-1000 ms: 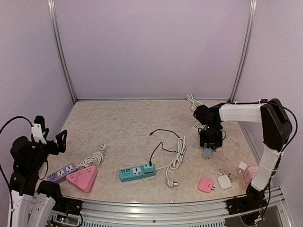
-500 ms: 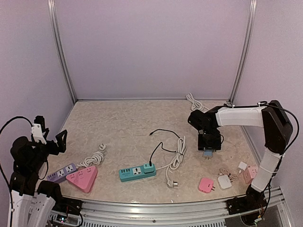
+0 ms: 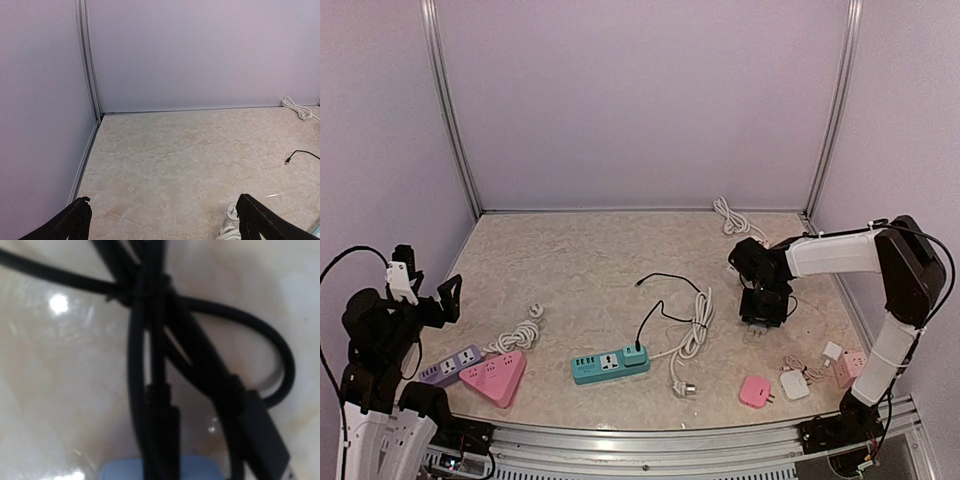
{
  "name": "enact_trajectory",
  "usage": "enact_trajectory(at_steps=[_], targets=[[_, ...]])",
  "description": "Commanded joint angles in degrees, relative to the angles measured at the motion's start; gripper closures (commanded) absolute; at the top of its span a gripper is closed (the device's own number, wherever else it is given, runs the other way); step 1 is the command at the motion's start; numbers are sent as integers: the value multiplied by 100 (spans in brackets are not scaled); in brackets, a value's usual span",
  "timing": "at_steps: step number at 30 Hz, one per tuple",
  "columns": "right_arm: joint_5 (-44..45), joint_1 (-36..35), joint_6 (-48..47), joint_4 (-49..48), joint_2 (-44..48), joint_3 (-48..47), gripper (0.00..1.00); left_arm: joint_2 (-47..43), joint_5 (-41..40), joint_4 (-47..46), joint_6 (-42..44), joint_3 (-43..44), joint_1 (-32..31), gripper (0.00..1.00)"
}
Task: Insert the plug
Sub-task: Pick up the plug from the center of the board.
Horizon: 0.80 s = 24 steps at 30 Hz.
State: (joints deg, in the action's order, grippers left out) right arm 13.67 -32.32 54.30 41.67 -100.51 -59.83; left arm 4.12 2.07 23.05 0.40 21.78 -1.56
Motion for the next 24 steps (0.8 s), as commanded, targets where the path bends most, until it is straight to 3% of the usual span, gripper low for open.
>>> enact_trajectory(at_steps=[1, 3, 7, 12, 14, 18, 20, 24], targets=[[-30, 84, 7, -267, 138, 64, 88, -5, -48, -79, -5, -69, 65, 1], [365, 63, -55, -24, 341, -143, 100, 1, -52, -79, -8, -62, 66, 1], [1463, -278, -243, 331, 955, -841, 100, -3, -94, -81, -7, -26, 61, 1], [2736, -1209, -825, 29, 1274, -2213, 100, 87, 33, -245, 88, 68, -55, 1], [3056, -1728, -1347, -644, 1303, -2530, 100, 178, 260, -344, 200, 201, -193, 1], [3187, -2505, -2865, -3296, 1292, -2723, 100, 640, 475, -451, 880, 866, -668, 1], [2720, -2734, -3155, -4463, 1174, -2783, 100, 1057, 416, -469, 1491, 1298, -1061, 1], [1125, -3000, -2868, -6310, 579, -3013, 100, 1929, 138, -568, 2727, 2388, -2169, 2]])
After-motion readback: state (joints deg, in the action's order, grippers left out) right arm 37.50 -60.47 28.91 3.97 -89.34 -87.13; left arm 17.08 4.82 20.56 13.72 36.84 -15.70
